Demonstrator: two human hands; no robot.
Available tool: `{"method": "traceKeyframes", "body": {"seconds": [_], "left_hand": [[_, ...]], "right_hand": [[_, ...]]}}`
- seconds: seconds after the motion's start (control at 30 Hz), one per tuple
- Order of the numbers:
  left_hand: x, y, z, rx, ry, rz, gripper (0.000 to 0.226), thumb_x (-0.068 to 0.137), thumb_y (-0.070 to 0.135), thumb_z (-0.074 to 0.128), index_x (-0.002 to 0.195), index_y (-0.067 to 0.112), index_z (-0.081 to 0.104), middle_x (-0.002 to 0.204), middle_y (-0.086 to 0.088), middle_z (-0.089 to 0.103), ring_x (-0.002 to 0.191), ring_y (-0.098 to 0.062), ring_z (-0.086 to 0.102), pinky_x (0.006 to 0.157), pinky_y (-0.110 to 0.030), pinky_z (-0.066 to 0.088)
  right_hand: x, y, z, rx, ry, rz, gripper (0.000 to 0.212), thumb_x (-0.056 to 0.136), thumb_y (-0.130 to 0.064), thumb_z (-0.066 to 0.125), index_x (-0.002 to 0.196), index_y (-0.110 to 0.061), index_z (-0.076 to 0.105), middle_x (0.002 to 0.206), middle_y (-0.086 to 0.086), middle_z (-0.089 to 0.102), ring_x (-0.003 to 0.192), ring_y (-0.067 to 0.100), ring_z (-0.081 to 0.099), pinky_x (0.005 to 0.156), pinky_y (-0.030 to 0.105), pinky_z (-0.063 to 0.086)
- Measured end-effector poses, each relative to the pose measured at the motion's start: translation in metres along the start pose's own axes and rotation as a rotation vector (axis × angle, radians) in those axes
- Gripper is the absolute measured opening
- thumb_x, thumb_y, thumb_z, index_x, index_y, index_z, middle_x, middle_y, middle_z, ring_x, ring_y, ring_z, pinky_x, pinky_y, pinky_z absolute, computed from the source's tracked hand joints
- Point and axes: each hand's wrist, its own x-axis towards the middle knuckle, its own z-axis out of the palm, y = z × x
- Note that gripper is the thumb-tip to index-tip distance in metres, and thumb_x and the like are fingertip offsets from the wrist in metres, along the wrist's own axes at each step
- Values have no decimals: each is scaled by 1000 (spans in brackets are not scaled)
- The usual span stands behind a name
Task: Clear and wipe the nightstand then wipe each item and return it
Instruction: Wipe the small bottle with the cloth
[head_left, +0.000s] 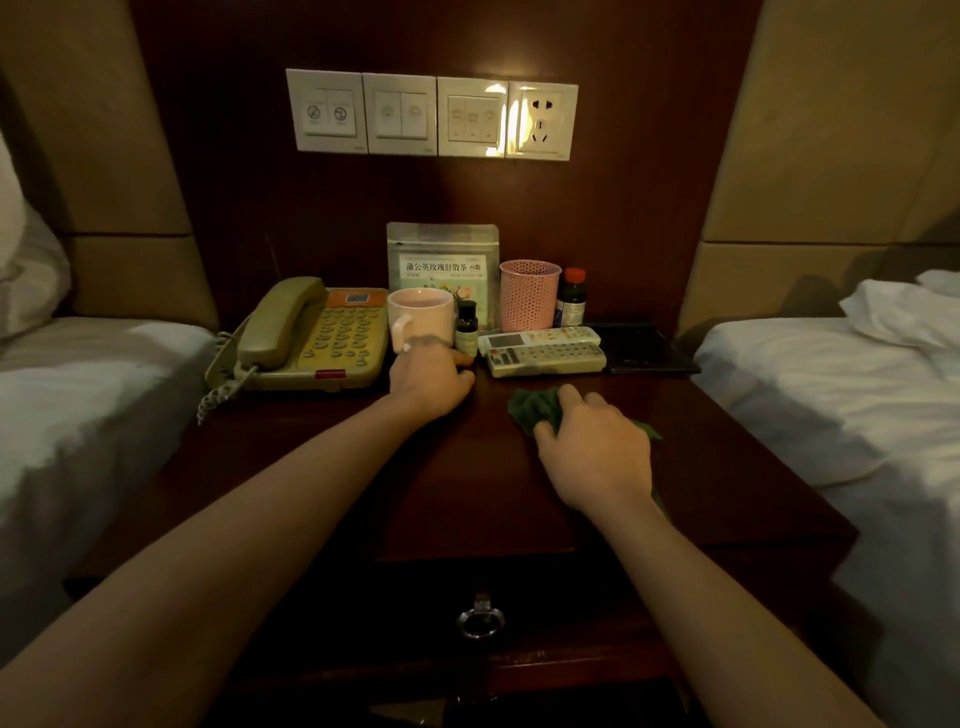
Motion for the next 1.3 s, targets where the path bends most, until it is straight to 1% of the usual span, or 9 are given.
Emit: {"method": "traceKeyframes", "body": {"seconds": [0.17,0.53,0.73,0.83,0.9,1.0,1.13,1.23,1.3], "left_hand": [[10,9,2,49,29,-46,37,88,37,55,122,24,64,127,-5,58,113,-23,54,79,-35,50],[11,26,6,256,-197,-17,48,97,31,34,141,12,37,144,-12,31,130,-32,27,99,-45,34],[-30,25,-4,-20,-97,-81,37,94,24,46,129,14,55,143,-12,36,133,-29,32,102,-43,34],[-71,41,-23,-553,49,-99,32,92,11,51,122,16,60,126,-3,56,113,-16,53,91,-23,41],[-108,59,-37,-807,115,-91,28,91,7,52,115,17,62,113,3,62,98,-8,56,82,-20,44],[-169,83,-42,-889,39,101,26,89,4,55,108,20,61,106,9,62,95,-6,59,83,-27,51],[-243,98,-27,-1004,22,270,31,87,-5,52,107,17,59,97,3,59,83,-2,57,72,-17,47],[-285,105,-5,-1029,29,423,35,84,-4,51,105,23,57,101,8,55,82,-2,57,75,-14,45],[-306,109,16,-1061,-110,402,36,88,-1,51,104,32,55,98,10,58,76,-4,59,67,-16,46]], "right_hand": [[2,1,1,-7,6,-3,33,94,-41,42,119,-20,45,108,4,53,97,21,54,63,31,39],[2,1,3,-18,12,-9,29,95,-41,43,113,-20,49,101,3,52,92,22,55,61,31,37],[-9,-1,-11,-39,-6,19,25,92,-43,49,106,-24,55,94,2,62,84,23,59,62,30,39],[-24,-1,-18,-29,6,39,34,91,-47,50,117,-26,57,99,3,65,92,25,61,65,31,41],[-38,2,-25,-11,31,49,37,90,-49,49,117,-26,59,99,3,66,92,26,62,65,31,41],[-68,7,-36,-11,79,21,33,89,-49,49,108,-26,63,92,3,67,88,27,63,64,31,40],[-126,20,-56,137,47,99,26,86,-44,54,102,-28,66,91,4,68,92,28,63,66,32,41],[-187,55,-51,283,-109,251,22,83,-44,56,94,-30,69,85,1,70,87,25,65,69,32,48],[-231,85,-42,435,-116,403,13,83,-35,58,81,-29,70,75,-1,69,77,22,66,70,36,53]]}}
